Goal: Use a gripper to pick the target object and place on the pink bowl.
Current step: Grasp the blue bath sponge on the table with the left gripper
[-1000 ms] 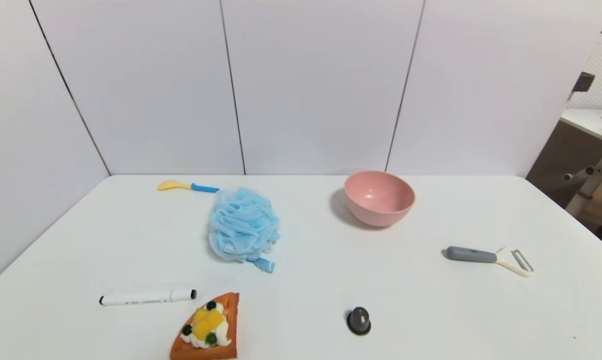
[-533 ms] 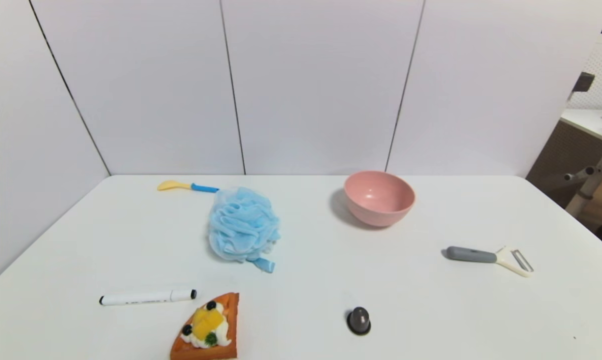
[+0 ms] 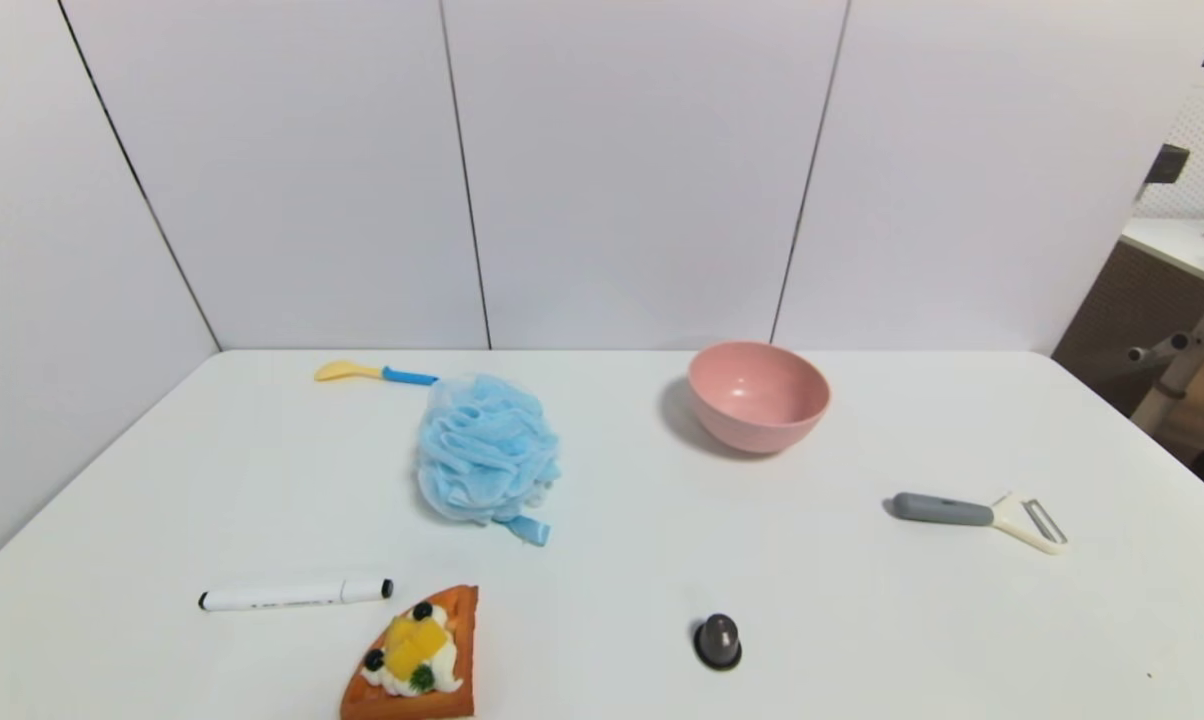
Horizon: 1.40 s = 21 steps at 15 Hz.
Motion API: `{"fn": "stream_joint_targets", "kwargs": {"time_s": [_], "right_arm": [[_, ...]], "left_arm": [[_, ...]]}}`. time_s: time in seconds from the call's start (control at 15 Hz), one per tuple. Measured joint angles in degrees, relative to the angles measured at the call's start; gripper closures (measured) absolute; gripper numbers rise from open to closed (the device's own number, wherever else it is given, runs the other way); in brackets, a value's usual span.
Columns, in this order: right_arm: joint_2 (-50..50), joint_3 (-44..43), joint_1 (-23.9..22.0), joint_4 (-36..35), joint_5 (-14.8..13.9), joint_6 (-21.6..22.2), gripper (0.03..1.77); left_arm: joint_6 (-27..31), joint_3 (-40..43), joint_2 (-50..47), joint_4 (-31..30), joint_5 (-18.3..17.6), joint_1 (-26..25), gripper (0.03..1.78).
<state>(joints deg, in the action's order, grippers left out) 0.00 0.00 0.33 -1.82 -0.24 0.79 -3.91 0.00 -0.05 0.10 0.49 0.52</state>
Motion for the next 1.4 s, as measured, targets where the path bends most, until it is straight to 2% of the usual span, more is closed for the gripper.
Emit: {"fn": "stream_joint_targets", "kwargs": {"time_s": [0.53, 0.8, 1.13, 1.4], "right_arm": [[0.00, 0.00, 0.00, 0.02, -0.02, -0.05, 0.09], [0.00, 0.00, 0.00, 0.00, 0.00, 0.00, 0.09], [0.00, 0.00, 0.00, 0.00, -0.02, -0.05, 0.09], [0.00, 0.00, 0.00, 0.00, -0.02, -0.09, 0.09]], "left_arm": [[-0.02, -0.02, 0.07, 0.43, 0.06, 0.00, 0.12], [2.57, -4.88, 3.29, 4.56, -0.65, 0.00, 0.12], [7.66, -21.99, 21.27, 11.12, -8.61, 0.85, 0.12], [14.49, -36.10, 42.30, 13.70, -11.42, 3.90, 0.12]]}}
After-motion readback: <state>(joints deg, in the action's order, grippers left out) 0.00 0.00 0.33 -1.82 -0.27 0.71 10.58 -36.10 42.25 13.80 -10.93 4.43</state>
